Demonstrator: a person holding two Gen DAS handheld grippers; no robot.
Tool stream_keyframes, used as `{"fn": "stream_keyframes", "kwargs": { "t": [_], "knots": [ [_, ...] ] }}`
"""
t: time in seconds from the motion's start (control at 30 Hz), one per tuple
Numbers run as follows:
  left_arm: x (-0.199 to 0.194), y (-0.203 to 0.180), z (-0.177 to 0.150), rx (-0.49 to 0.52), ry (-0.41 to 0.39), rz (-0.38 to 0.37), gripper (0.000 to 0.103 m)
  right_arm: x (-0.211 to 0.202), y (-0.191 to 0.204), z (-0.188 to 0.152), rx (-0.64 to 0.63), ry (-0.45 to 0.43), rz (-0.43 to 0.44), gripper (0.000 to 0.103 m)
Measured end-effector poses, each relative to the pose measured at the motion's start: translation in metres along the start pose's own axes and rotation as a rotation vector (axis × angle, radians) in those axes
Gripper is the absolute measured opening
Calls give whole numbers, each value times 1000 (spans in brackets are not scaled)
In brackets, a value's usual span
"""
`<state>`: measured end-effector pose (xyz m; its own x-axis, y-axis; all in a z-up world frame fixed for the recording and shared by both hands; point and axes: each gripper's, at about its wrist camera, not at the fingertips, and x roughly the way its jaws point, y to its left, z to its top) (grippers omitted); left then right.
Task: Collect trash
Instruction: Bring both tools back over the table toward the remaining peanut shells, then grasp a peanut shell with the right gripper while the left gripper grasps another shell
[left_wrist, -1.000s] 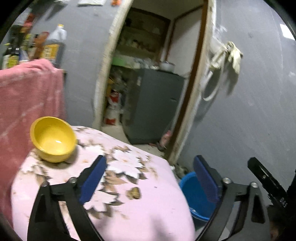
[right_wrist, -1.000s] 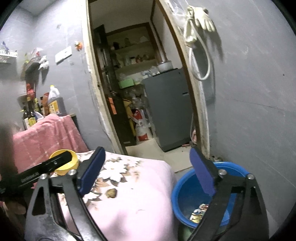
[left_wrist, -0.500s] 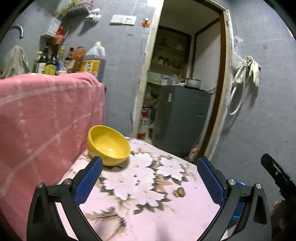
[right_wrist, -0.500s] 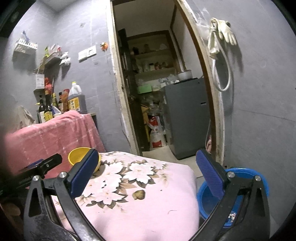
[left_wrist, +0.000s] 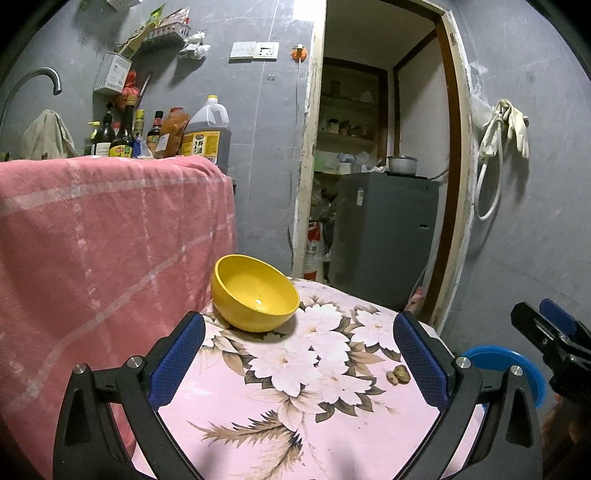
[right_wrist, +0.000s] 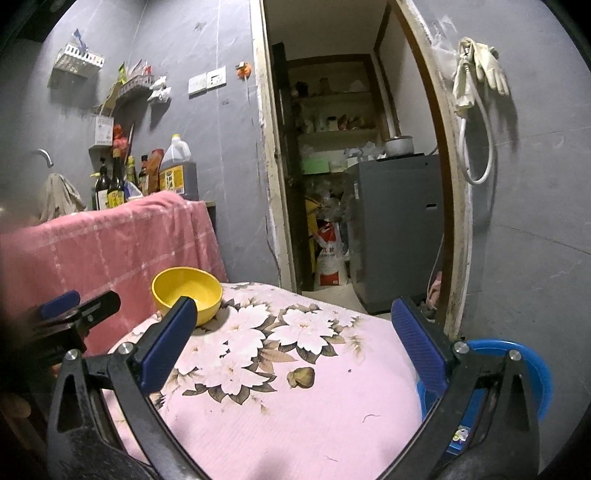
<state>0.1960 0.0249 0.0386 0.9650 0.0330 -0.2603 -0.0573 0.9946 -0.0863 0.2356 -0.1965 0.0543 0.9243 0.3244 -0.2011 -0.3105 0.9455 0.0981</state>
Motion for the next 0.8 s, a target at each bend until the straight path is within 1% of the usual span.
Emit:
{"fn": "stream_keyframes", "kwargs": {
  "t": [0.23, 0.43, 0.6, 0.8],
  "knots": [
    [25, -2, -6, 24, 59, 3, 100, 27, -9, -11, -5, 60, 7, 103],
    [59, -5, -13, 39, 169, 0, 100, 59, -26, -23, 6, 161, 10, 103],
    [85, -7, -21, 40, 256, 3, 100, 90, -39, -37, 18, 281, -2, 103],
    [113, -10, -30, 56, 362, 8, 100, 130, -47, -55, 13, 459, 13, 102]
  ]
}}
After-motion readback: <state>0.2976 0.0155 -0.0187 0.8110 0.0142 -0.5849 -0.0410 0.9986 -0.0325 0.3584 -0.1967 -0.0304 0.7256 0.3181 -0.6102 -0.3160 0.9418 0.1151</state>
